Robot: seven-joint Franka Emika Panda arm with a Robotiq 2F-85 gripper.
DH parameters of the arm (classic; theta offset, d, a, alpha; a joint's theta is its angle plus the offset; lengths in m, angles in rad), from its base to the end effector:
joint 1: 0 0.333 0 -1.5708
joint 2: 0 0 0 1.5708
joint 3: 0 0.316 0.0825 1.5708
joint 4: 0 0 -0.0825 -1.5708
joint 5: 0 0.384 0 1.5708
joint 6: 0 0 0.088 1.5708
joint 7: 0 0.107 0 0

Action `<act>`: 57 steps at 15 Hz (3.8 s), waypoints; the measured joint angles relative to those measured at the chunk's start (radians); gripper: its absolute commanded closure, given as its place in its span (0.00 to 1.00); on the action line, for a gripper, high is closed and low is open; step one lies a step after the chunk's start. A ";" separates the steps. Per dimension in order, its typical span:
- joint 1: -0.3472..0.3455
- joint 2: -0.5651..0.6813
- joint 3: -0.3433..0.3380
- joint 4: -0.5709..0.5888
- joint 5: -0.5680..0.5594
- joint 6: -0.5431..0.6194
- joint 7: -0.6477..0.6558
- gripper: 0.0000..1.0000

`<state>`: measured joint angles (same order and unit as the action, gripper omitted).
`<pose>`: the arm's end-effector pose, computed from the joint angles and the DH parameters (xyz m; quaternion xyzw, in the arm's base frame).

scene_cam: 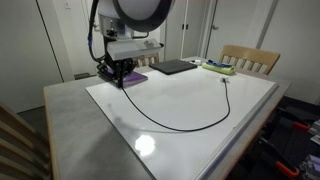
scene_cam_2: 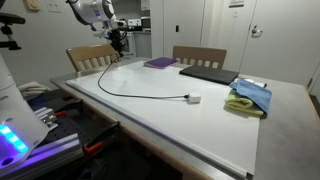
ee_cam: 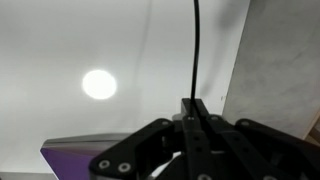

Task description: Bring the ends of the charger to the center

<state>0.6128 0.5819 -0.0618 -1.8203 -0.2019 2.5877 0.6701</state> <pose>0.5656 0.3560 0.2348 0.9924 0.0280 0.1192 0.0107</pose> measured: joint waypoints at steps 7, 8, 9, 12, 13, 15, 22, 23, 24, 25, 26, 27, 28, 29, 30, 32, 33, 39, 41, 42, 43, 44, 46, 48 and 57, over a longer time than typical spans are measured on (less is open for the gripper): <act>0.001 0.003 0.003 0.002 -0.022 0.000 -0.001 0.99; 0.005 0.003 -0.002 0.002 -0.043 -0.010 0.009 0.99; 0.012 0.003 -0.012 0.003 -0.070 -0.030 0.031 0.99; 0.032 0.010 -0.045 0.018 -0.130 -0.123 0.139 0.99; 0.034 0.016 -0.052 0.029 -0.139 -0.163 0.188 0.99; 0.034 0.034 -0.061 0.055 -0.145 -0.235 0.288 0.99; 0.013 0.063 -0.067 0.094 -0.144 -0.357 0.668 0.99; 0.006 0.063 -0.067 0.095 -0.144 -0.366 0.718 0.99; -0.005 0.063 -0.067 0.095 -0.143 -0.375 0.765 0.99; -0.017 0.063 -0.067 0.095 -0.142 -0.386 0.810 0.99; -0.032 0.062 -0.067 0.094 -0.141 -0.395 0.853 0.99; -0.047 0.061 -0.067 0.092 -0.140 -0.401 0.895 0.99; -0.063 0.060 -0.066 0.091 -0.137 -0.406 0.935 0.96; -0.079 0.057 -0.064 0.089 -0.130 -0.411 0.972 0.96; -0.093 0.055 -0.060 0.089 -0.125 -0.416 0.994 0.96; -0.105 0.052 -0.056 0.089 -0.122 -0.420 1.008 0.96; -0.105 0.052 -0.054 0.089 -0.122 -0.421 1.012 0.96; -0.110 0.054 -0.042 0.090 -0.129 -0.431 1.053 0.99; -0.115 0.054 -0.043 0.091 -0.128 -0.449 1.121 0.99; -0.121 0.054 -0.043 0.092 -0.126 -0.460 1.160 0.99; -0.128 0.054 -0.043 0.093 -0.122 -0.474 1.201 0.99; -0.138 0.054 -0.043 0.093 -0.118 -0.486 1.243 0.99; -0.159 0.054 -0.043 0.094 -0.100 -0.506 1.322 0.99; -0.182 0.054 -0.043 0.094 -0.076 -0.522 1.399 0.99; -0.258 0.037 -0.041 0.069 0.043 -0.526 1.710 0.99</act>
<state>0.3546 0.6191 -0.1024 -1.7514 -0.1592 2.0615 2.3798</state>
